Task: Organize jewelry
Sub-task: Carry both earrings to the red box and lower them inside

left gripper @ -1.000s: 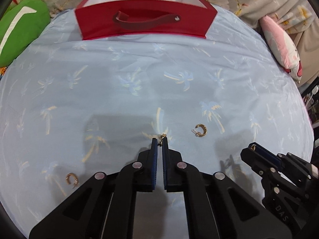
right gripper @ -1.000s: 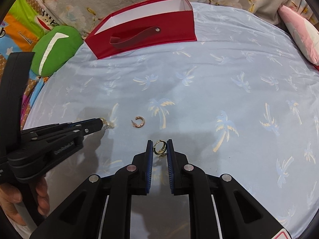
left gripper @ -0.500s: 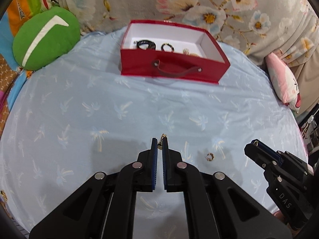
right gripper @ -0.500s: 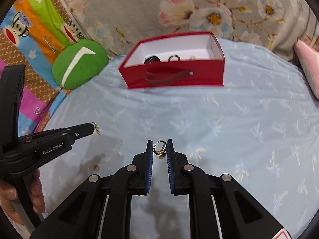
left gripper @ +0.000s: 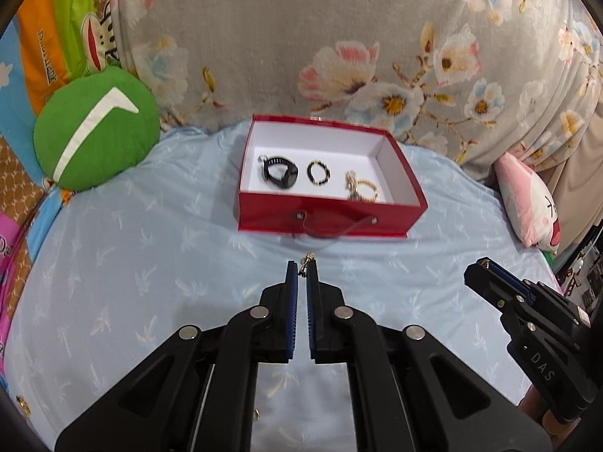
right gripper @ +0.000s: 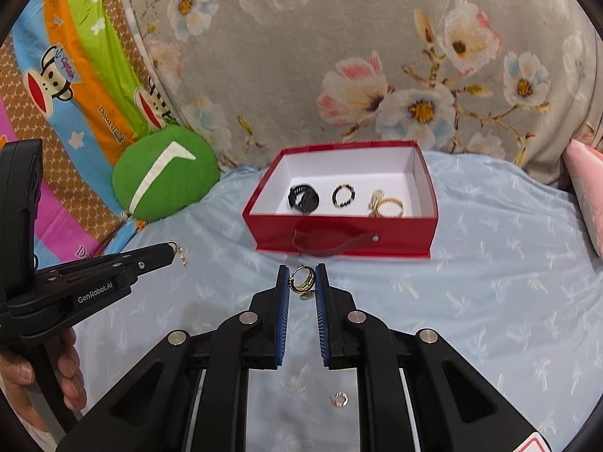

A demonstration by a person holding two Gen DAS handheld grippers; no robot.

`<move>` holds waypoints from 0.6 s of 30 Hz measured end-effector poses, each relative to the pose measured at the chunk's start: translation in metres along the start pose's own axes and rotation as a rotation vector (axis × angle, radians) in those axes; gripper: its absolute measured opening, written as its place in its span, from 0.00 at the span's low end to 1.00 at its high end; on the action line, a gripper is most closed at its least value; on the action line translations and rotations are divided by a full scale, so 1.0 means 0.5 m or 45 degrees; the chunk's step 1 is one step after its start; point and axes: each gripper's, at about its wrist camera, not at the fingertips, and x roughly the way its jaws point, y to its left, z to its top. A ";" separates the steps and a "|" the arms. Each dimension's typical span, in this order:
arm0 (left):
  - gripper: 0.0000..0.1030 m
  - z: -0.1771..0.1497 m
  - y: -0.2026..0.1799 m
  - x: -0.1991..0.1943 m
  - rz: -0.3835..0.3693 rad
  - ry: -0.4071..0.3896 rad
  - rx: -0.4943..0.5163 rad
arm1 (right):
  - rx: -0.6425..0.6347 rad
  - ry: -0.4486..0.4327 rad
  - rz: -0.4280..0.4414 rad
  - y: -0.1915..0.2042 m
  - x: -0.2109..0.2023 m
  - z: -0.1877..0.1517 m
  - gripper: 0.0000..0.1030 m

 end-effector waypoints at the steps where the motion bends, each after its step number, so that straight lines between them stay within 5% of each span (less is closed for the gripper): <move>1: 0.04 0.013 -0.001 0.000 0.001 -0.017 0.005 | -0.002 -0.012 -0.004 -0.002 0.002 0.010 0.12; 18: 0.04 0.217 -0.018 0.147 0.015 -0.136 0.042 | -0.004 -0.134 -0.054 -0.084 0.150 0.223 0.12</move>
